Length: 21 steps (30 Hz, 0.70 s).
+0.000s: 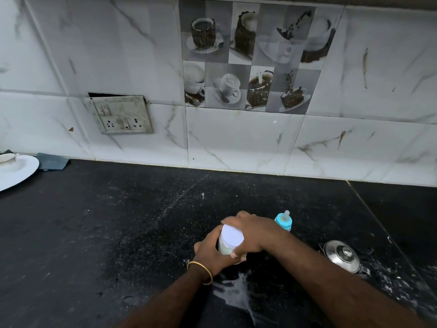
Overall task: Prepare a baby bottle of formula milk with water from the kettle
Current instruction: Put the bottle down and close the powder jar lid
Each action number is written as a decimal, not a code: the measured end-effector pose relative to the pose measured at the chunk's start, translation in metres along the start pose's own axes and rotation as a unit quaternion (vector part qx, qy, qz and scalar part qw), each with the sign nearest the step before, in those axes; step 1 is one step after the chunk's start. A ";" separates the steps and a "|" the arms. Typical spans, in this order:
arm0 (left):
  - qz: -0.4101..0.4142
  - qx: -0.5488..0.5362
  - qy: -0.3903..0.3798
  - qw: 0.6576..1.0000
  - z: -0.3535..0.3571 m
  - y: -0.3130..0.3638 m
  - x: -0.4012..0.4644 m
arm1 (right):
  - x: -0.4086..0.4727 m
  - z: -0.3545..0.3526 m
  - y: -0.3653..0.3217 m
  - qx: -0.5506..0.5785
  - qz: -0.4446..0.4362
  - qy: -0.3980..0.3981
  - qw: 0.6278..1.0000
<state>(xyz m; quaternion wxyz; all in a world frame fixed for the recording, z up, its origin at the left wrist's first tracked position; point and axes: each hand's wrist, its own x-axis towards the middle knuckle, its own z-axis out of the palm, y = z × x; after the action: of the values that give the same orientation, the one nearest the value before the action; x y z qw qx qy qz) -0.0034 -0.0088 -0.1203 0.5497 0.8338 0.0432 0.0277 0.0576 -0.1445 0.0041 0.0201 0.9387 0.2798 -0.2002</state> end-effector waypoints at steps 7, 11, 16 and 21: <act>-0.009 0.025 0.002 1.000 -0.004 0.005 0.003 | 0.000 0.008 0.005 -0.017 -0.018 0.031 0.999; -0.017 0.001 -0.056 0.998 -0.009 0.003 0.012 | 0.005 0.010 0.007 -0.086 -0.061 0.079 0.991; -0.005 -0.016 -0.073 0.997 -0.011 0.001 0.014 | 0.010 0.020 0.012 -0.176 -0.167 0.117 0.963; 0.014 -0.024 -0.052 0.998 -0.008 0.000 0.016 | 0.020 0.037 0.013 -0.188 -0.176 0.145 0.955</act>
<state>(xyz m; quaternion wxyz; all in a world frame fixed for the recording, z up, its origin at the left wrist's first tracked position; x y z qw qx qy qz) 0.0115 0.0006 -0.1173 0.5709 0.8210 0.0020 -0.0067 0.0667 -0.1510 -0.0390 0.1200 0.8726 0.4734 -0.0064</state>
